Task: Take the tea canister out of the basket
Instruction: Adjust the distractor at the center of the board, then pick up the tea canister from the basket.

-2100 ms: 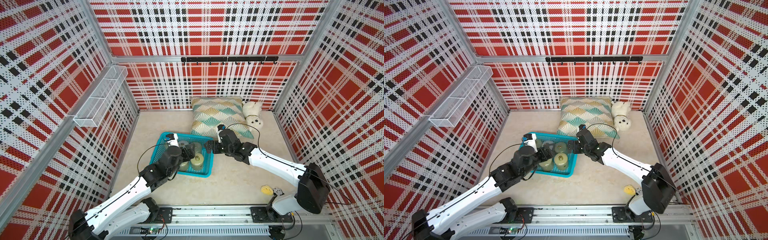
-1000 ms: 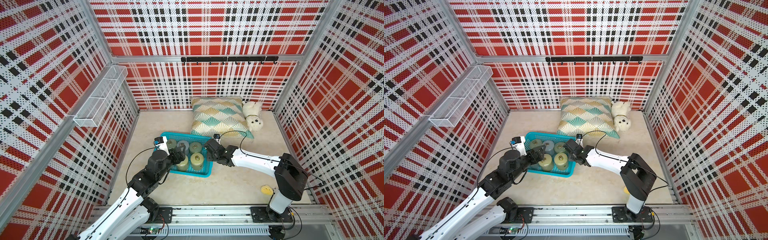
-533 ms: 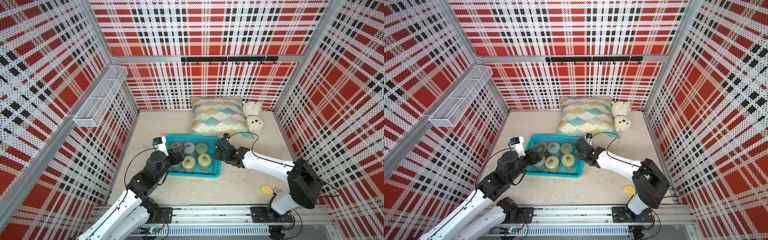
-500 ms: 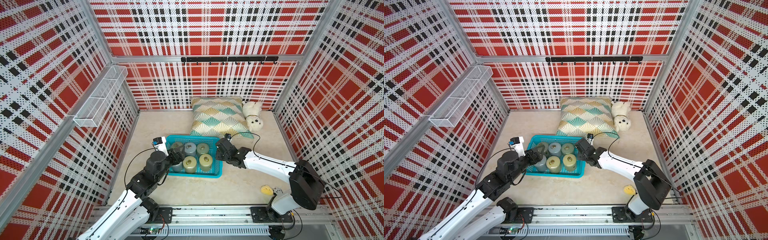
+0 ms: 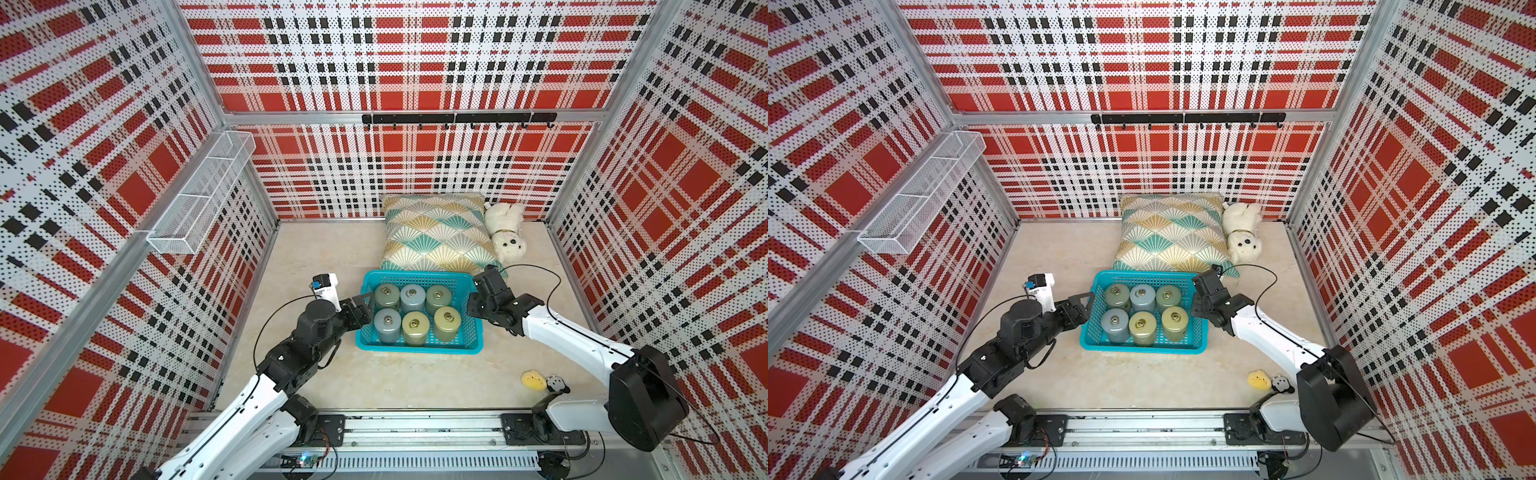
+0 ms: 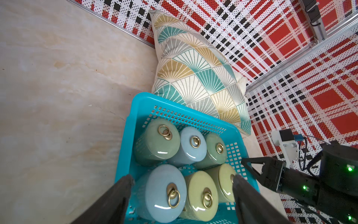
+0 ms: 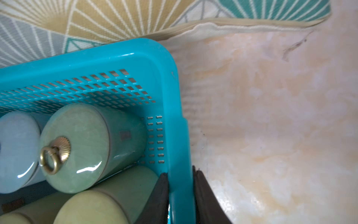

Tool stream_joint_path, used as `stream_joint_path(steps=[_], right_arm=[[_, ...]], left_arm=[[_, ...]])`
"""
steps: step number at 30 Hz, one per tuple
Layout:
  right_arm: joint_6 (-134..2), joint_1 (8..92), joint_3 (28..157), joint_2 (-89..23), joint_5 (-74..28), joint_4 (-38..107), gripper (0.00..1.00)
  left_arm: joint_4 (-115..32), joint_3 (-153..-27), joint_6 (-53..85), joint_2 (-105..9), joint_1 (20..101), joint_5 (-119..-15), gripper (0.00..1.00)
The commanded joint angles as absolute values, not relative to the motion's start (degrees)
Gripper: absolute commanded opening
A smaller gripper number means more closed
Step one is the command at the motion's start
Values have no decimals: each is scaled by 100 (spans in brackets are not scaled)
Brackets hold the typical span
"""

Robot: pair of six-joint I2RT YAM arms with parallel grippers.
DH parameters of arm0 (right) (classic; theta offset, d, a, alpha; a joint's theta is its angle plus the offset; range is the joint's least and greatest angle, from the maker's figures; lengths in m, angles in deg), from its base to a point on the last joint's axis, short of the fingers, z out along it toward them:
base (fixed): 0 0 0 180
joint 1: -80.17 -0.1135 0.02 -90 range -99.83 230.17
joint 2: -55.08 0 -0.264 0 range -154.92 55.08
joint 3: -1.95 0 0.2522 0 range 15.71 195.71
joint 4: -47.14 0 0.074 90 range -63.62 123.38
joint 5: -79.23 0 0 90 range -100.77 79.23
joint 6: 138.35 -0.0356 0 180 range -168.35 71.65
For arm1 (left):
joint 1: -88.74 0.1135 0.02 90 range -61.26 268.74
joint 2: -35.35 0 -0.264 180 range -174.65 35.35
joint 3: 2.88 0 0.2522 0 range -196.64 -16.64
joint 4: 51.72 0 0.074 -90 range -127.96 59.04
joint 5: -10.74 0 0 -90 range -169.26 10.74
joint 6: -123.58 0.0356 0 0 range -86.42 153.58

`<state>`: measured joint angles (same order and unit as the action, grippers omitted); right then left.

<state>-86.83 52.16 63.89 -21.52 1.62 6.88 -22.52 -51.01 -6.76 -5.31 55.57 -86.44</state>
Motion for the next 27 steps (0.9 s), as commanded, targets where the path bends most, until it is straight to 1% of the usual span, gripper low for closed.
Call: stream_joint_path(steps=[1, 6, 10, 14, 16, 18, 21, 22, 24, 27], right_arm=[[-8370, 5599, 6574, -2177, 537, 554, 25], [-8173, 6120, 6594, -2292, 169, 753, 26], [-8083, 6185, 6645, -2423, 146, 855, 27], [-8052, 6236, 6674, -2505, 145, 896, 28], [-8047, 6272, 6670, -2503, 146, 902, 29], [-8050, 6278, 6670, -2484, 145, 916, 34], [-8050, 6277, 6649, -2409, -33, 925, 38], [-8047, 6283, 6635, -2360, -66, 930, 43], [-8045, 6281, 6597, -2246, -114, 923, 58], [-8051, 6277, 6501, -1954, -205, 930, 70]], left_arm=[[-2627, -5089, -590, -638, 5459, -8340, 90], [-2924, -5177, -527, -1024, 5254, -8010, 90], [-3066, -5245, -536, -1295, 5222, -7778, 90], [-3066, -5306, -536, -1449, 5206, -7814, 90], [-3067, -5329, -544, -1485, 5203, -7821, 90], [-3080, -5337, -553, -1522, 5200, -7834, 90], [-3087, -5344, -568, -1575, 5182, -7830, 90], [-3085, -5354, -571, -1585, 5174, -7832, 90], [-3085, -5355, -564, -1591, 5173, -7826, 90], [-3076, -5369, -546, -1594, 5173, -7855, 90]])
